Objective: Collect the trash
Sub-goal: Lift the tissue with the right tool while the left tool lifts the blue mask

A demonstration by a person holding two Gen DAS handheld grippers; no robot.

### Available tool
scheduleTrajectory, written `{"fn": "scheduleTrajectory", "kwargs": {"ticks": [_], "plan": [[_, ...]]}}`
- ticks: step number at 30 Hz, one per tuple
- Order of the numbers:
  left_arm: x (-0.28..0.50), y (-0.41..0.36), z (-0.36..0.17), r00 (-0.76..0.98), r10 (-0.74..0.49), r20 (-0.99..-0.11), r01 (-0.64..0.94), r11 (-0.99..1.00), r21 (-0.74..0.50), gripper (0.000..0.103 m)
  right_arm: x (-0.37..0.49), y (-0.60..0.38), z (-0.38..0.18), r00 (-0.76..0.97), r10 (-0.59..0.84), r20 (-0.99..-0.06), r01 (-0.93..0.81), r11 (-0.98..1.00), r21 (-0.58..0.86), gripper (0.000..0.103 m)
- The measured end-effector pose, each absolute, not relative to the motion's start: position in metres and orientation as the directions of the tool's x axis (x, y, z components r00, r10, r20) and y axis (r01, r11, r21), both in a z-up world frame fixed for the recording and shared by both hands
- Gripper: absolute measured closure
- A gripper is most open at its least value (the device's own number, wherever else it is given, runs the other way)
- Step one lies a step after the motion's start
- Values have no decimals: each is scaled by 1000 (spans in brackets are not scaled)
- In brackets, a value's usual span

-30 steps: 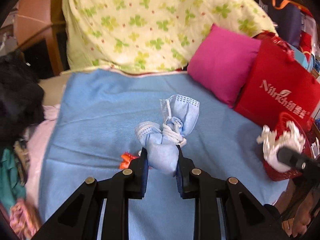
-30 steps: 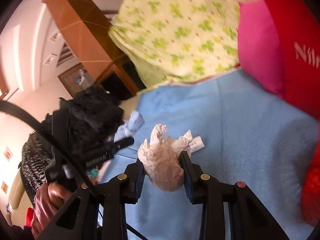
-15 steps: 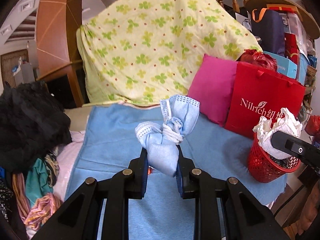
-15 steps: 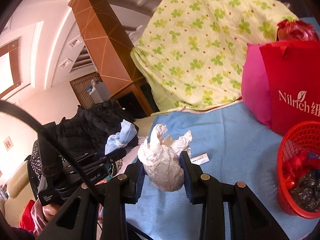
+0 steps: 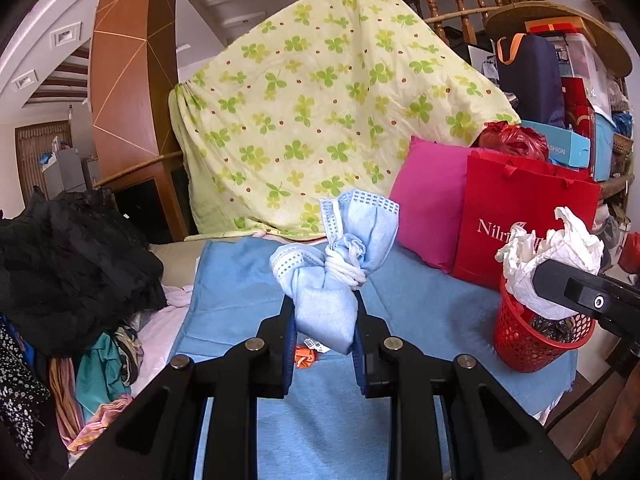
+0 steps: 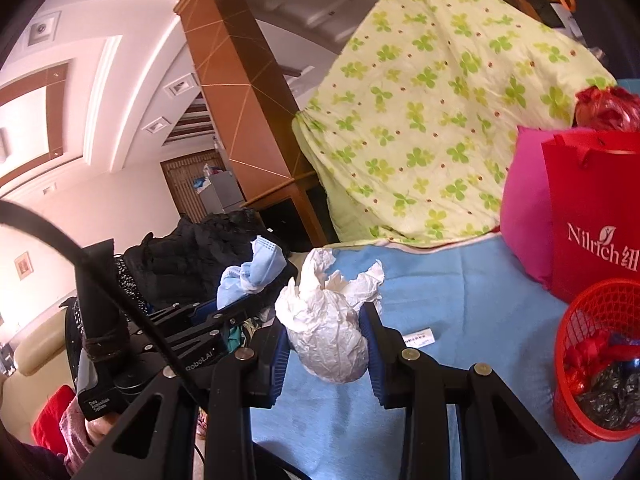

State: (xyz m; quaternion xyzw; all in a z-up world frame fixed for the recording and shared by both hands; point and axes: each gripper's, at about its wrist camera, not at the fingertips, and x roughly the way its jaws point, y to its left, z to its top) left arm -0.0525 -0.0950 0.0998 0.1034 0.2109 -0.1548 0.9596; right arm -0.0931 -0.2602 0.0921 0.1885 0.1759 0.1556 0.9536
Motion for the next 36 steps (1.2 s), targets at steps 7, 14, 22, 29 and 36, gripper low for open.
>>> {"fn": "scheduleTrajectory", "kwargs": {"ticks": [7, 14, 22, 29, 36], "plan": [[-71, -95, 109, 874, -259, -412, 342, 929, 143, 78, -105, -259, 101, 892, 374, -256, -251, 878, 408, 67], [-84, -92, 116, 879, -270, -392, 351, 924, 151, 78, -118, -261, 111, 903, 364, -227, -255, 882, 397, 67], [-90, -95, 118, 882, -271, -386, 353, 922, 160, 78, -126, -264, 115, 910, 356, -211, -254, 883, 395, 67], [-94, -100, 118, 880, -274, -387, 364, 914, 181, 78, -129, -275, 111, 913, 352, -204, -245, 876, 415, 67], [-95, -108, 117, 876, -280, -393, 378, 904, 198, 78, -134, -285, 108, 920, 335, -202, -222, 872, 436, 67]]}}
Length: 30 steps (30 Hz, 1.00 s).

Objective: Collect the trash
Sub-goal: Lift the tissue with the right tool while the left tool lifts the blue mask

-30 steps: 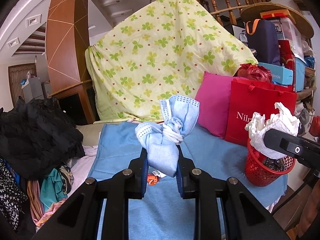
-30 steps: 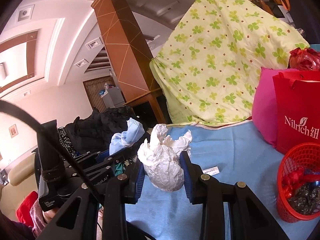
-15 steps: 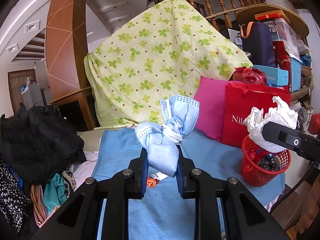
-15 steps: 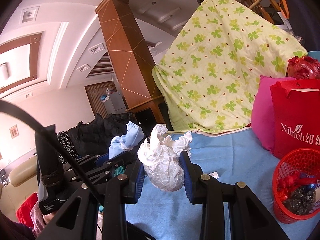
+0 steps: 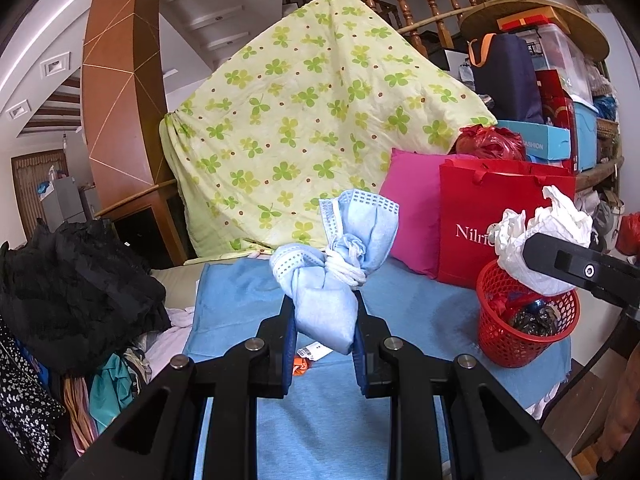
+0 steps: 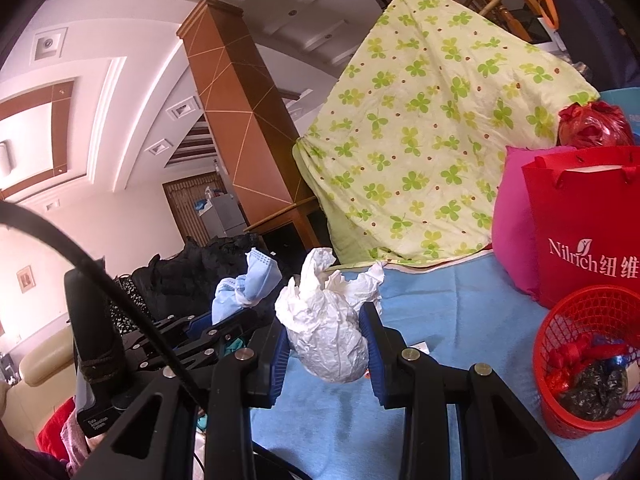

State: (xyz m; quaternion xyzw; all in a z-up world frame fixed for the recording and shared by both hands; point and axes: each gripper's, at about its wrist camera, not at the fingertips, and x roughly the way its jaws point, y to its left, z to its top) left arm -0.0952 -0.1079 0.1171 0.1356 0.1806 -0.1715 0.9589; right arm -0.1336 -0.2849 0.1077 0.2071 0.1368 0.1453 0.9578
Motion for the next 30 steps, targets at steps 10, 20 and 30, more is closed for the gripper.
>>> {"fn": "scheduleTrajectory", "kwargs": {"ticks": [10, 20, 30], "plan": [[-95, -119, 116, 869, -287, -403, 395, 893, 215, 77, -144, -298, 105, 929, 314, -194, -196, 865, 462, 67], [-95, -127, 111, 860, -292, -418, 412, 881, 233, 77, -150, -304, 102, 933, 305, -191, -182, 858, 481, 67], [-95, -136, 108, 852, -301, -429, 431, 868, 248, 77, -159, -312, 100, 938, 291, -186, -165, 850, 500, 67]]}}
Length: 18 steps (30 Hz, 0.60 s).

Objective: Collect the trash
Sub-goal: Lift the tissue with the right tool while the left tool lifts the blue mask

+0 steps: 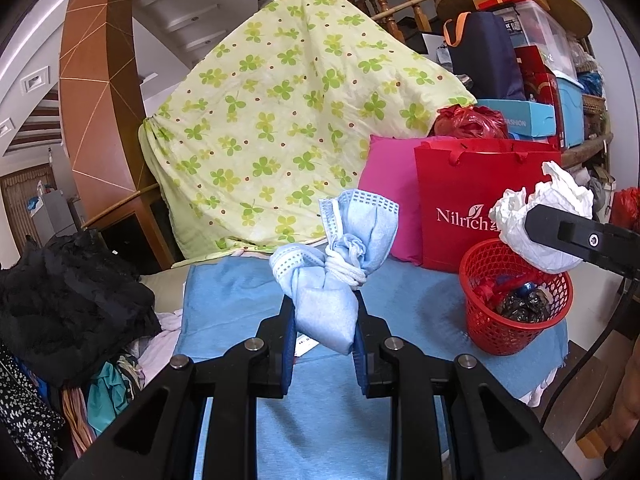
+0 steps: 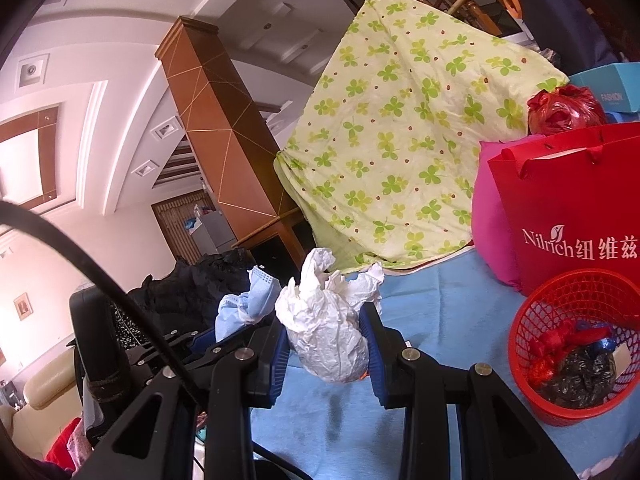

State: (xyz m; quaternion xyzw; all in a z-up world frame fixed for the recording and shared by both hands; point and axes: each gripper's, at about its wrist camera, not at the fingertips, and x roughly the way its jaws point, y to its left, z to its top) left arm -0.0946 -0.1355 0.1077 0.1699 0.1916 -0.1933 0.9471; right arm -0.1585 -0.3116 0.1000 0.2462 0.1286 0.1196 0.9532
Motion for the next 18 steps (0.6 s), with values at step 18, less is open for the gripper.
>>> {"fn": "scheduleTrajectory", "kwargs": {"ticks": [18], "plan": [[-94, -156, 101, 838, -311, -448, 461, 843, 277, 77, -171, -323, 93, 947, 267, -177, -136, 836, 531, 67]]}}
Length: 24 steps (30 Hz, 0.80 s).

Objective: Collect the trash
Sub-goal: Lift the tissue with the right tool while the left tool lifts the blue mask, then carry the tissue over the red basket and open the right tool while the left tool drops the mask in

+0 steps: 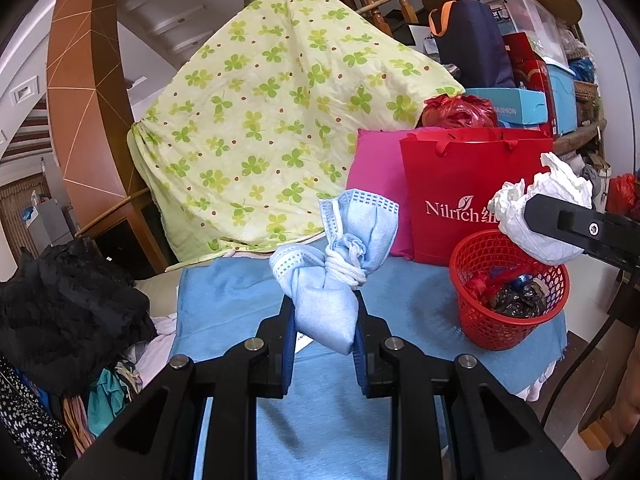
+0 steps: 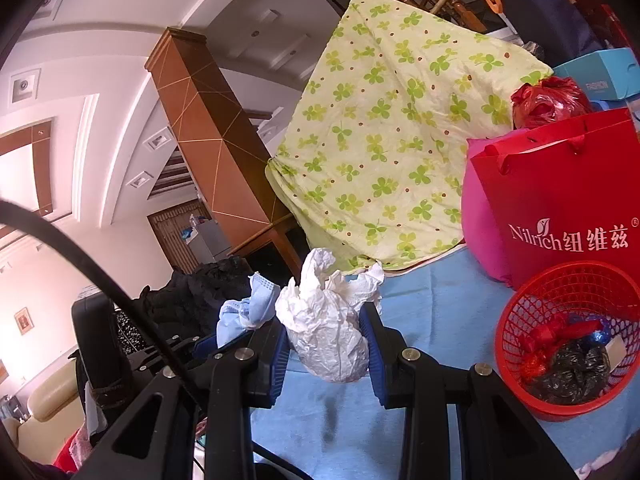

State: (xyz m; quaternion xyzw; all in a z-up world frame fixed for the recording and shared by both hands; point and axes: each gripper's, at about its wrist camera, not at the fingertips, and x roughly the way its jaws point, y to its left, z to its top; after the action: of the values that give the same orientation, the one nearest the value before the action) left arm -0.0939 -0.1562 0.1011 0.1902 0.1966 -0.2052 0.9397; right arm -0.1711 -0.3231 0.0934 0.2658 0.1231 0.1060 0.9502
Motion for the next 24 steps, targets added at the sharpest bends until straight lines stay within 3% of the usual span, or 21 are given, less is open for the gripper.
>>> {"fn": "scheduleTrajectory", "kwargs": {"ticks": [24], "plan": [[-110, -218, 89, 805, -345, -482, 539, 764, 354, 77, -196, -367, 79, 969, 204, -141, -82, 801, 593, 66]]}}
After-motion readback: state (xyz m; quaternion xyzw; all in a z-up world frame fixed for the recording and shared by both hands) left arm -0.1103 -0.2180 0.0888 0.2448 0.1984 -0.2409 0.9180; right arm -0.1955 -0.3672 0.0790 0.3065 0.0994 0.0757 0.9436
